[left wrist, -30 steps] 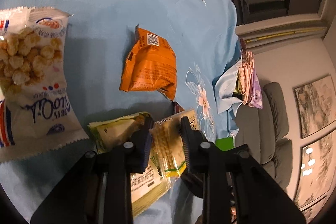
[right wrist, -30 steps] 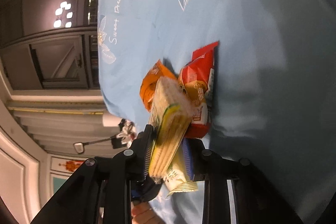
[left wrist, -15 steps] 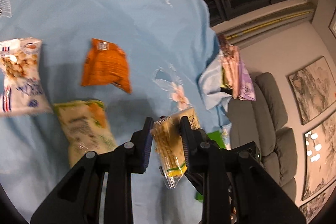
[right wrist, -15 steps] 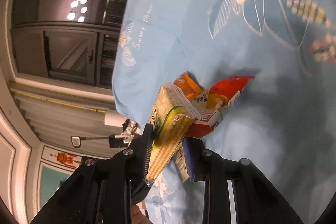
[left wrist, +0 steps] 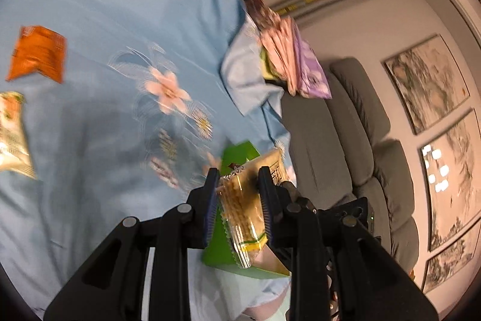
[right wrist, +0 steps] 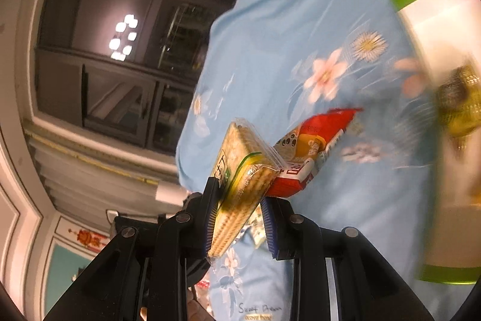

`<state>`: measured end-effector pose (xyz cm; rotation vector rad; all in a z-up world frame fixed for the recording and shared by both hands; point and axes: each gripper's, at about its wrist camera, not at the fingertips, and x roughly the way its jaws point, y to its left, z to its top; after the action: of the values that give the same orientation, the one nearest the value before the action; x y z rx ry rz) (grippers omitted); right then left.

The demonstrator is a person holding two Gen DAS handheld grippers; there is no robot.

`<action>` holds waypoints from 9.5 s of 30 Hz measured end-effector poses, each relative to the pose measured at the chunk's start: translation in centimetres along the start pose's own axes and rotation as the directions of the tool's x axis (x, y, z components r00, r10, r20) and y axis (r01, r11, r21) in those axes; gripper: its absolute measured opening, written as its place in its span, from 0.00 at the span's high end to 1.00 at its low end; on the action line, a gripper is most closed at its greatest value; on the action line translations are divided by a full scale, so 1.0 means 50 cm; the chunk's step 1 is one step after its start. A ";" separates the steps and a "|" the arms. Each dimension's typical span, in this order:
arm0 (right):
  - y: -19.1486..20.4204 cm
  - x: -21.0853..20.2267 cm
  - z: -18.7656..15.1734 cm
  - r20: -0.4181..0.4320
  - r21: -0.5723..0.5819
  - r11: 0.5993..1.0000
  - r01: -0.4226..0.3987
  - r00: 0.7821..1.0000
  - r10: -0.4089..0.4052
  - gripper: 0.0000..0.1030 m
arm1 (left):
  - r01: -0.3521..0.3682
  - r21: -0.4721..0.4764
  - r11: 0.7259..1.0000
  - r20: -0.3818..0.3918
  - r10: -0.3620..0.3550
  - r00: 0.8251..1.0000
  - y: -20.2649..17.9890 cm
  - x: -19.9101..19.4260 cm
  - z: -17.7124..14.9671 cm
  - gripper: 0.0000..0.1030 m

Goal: Organize snacks
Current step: 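Carry the soda cracker pack into the box and release it with the right gripper, then move the right gripper to the red-and-white snack bag and grasp it, then lift the red-and-white bag off the sheet with the right gripper, then carry the red-and-white bag into the box and open the right gripper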

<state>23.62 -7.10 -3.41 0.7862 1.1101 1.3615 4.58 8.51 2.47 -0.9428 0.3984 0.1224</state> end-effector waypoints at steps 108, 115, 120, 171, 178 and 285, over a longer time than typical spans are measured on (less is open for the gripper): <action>0.065 -0.070 -0.076 -0.125 -0.241 0.969 0.055 0.988 -0.087 0.03 | -0.402 0.282 0.871 0.250 0.337 0.908 -0.007 -0.132 -0.195 0.00; 0.031 0.147 -0.167 -0.378 -0.247 0.964 0.102 0.905 -0.193 0.02 | -0.336 0.129 0.933 0.139 0.319 0.938 0.106 -0.167 -0.201 0.00; 0.003 0.223 -0.192 -0.466 -0.230 0.968 0.104 0.861 -0.203 0.01 | -0.135 -0.026 0.990 0.038 0.136 0.990 0.173 -0.148 -0.202 0.00; -0.042 0.214 -0.218 -0.590 -0.227 0.971 -0.072 0.803 -0.078 0.81 | 0.032 -0.315 0.948 0.140 0.013 0.990 0.248 -0.157 -0.230 0.05; -0.092 0.221 -0.213 -0.554 -0.243 0.966 0.085 0.806 -0.210 0.81 | -0.191 -0.203 0.960 0.068 0.208 0.976 0.233 -0.132 -0.237 0.36; -0.141 -0.289 0.053 0.078 -0.128 0.923 0.363 0.932 -0.355 0.83 | -0.080 0.150 0.985 -0.187 0.108 0.977 -0.138 0.299 -0.256 0.82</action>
<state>30.28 -21.54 -6.92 0.4833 1.0444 1.0875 16.68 -6.93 -4.67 -0.7976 0.6249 0.0871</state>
